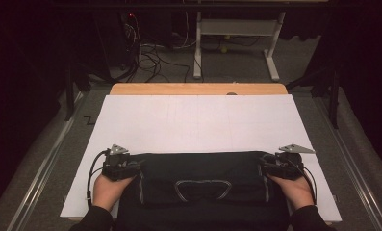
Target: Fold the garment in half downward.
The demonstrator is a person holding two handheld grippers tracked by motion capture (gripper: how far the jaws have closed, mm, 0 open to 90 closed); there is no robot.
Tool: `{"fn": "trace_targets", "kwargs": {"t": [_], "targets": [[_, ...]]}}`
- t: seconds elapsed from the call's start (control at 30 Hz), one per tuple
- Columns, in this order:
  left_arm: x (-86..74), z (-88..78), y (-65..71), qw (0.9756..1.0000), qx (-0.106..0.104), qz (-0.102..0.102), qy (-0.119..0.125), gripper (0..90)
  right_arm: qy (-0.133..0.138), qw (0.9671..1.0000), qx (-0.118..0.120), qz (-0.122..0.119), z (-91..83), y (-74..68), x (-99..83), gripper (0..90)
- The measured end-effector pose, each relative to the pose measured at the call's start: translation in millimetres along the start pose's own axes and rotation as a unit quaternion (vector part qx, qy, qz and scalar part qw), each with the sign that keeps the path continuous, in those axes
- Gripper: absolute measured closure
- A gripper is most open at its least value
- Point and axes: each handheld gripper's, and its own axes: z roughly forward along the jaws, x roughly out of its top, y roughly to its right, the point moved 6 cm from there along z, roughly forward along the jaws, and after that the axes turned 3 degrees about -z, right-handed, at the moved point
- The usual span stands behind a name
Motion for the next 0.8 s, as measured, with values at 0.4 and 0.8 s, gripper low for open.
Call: {"fn": "trace_targets", "kwargs": {"t": [0.4, 0.8], "targets": [[-2.0, -0.8, 8.3, 0.999, -0.043, 0.01, 0.004, 61.9, 0.006, 0.9989, 0.044, -0.013, -2.9, -11.2, -1.5, 71.8], [8.3, -14.3, 13.9, 0.9965, -0.049, 0.02, 0.064, 72.0, 0.042, 0.9983, 0.017, -0.037, -12.8, -10.5, 4.9, 76.8]]}}
